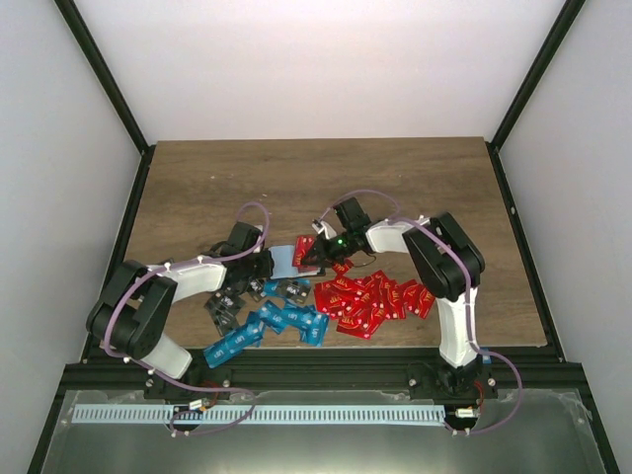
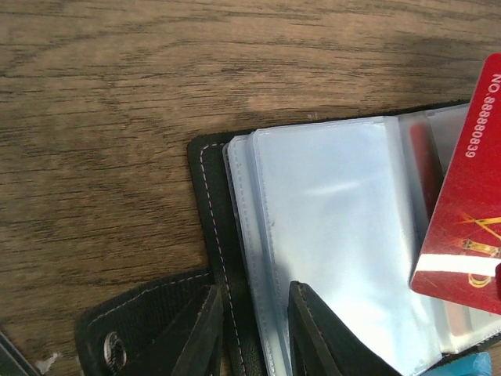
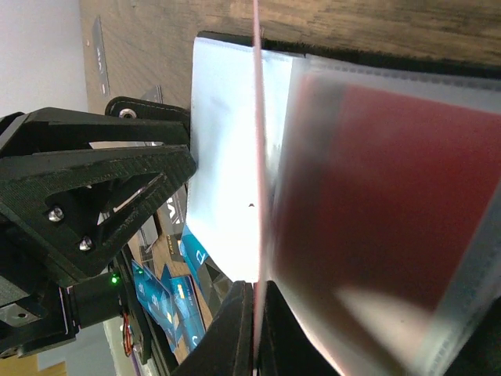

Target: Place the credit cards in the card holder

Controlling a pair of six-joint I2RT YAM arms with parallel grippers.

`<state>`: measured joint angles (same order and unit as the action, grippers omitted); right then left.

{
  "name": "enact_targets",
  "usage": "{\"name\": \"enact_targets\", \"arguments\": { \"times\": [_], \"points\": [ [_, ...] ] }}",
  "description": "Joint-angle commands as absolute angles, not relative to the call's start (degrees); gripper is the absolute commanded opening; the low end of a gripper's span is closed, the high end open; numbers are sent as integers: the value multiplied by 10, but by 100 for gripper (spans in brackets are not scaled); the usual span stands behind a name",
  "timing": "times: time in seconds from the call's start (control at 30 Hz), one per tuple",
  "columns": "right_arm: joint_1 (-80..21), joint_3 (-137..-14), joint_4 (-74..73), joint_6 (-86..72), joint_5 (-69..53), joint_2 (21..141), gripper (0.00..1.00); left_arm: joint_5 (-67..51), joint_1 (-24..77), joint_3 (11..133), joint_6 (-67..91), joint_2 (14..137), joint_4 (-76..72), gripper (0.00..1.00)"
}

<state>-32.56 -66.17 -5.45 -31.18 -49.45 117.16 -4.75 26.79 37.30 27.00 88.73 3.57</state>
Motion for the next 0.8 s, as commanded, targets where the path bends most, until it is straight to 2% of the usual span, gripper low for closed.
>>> {"name": "enact_targets", "arguments": {
  "times": [0.0,0.3,0.77],
  "points": [
    [-327,-649,-45,-319,-473,1149,1,-38,270,378,274,901,43,26],
    [-328,-636,-30,-325,-482,1158,1,-39,270,378,276,903,42,25],
    [-337,-638,1,-340,-574,1193,1,-43,270,376,275,906,38,24]
  ]
}}
